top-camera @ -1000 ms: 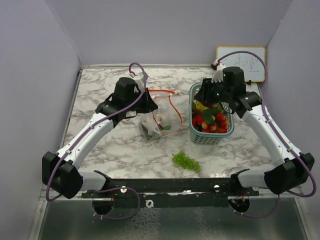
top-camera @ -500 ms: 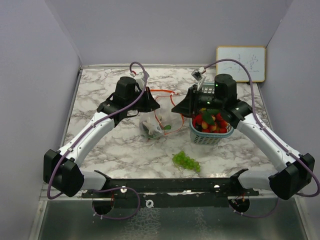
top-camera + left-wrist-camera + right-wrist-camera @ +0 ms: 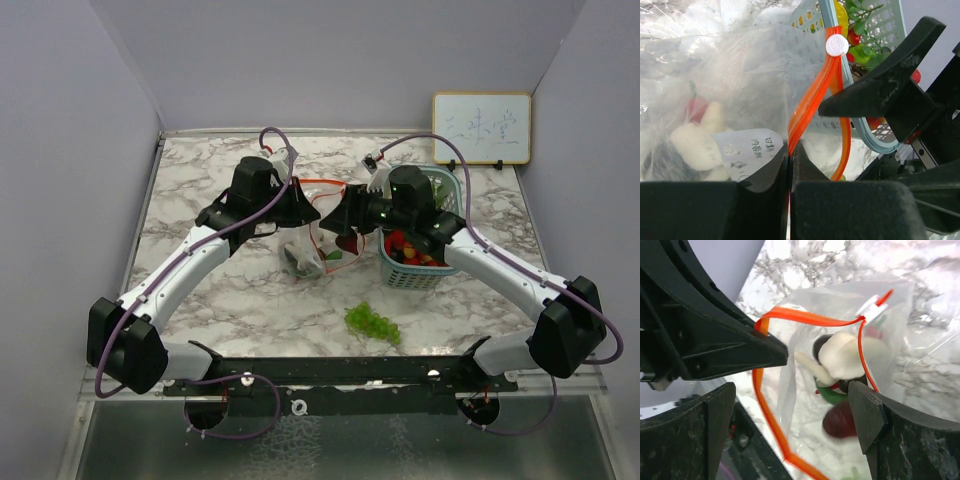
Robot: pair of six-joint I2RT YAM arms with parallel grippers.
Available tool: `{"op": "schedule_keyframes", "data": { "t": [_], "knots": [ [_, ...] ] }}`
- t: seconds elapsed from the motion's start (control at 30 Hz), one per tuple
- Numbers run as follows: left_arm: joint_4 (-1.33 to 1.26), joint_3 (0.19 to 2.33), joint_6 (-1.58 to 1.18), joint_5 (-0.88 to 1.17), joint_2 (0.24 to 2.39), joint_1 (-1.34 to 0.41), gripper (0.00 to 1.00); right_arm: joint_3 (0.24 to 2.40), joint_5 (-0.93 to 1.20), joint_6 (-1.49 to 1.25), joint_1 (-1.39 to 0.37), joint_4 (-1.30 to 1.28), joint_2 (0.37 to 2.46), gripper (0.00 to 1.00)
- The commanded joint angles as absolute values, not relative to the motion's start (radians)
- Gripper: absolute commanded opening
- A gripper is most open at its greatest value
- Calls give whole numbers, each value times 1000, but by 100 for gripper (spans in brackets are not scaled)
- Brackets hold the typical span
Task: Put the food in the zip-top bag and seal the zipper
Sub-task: Place the fake fruit in the zipper food storage bag, then pick up the fake fruit from the bin.
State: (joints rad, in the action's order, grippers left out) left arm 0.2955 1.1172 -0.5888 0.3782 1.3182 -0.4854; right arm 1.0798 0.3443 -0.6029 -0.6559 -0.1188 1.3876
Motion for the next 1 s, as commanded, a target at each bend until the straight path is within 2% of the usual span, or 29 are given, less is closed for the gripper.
{"op": "schedule_keyframes", "data": {
  "t": [0.0, 0.3, 0.63, 0.73, 0.87, 0.97],
  "knots": [
    [270, 1103, -596, 397, 1283, -482, 0, 1120, 252, -588, -657, -111, 1395, 100],
    [267, 1085, -600, 398, 1279, -482, 0, 1214, 177, -560, -657, -262, 1315, 99],
    [244, 1044, -617, 410, 1266, -482, 0, 1486, -262, -569, -646, -725, 1399, 100],
    [249, 1044, -617, 408, 1261, -482, 0, 1532, -339, -572, -584, -823, 1446, 90],
    [267, 1061, -602, 400, 1259, -482, 0, 1504, -287, -521, -459, -837, 1498, 86],
    [272, 1069, -599, 398, 1266, -482, 0, 1457, -286, -486, -435, -787, 1526, 84]
  ]
}}
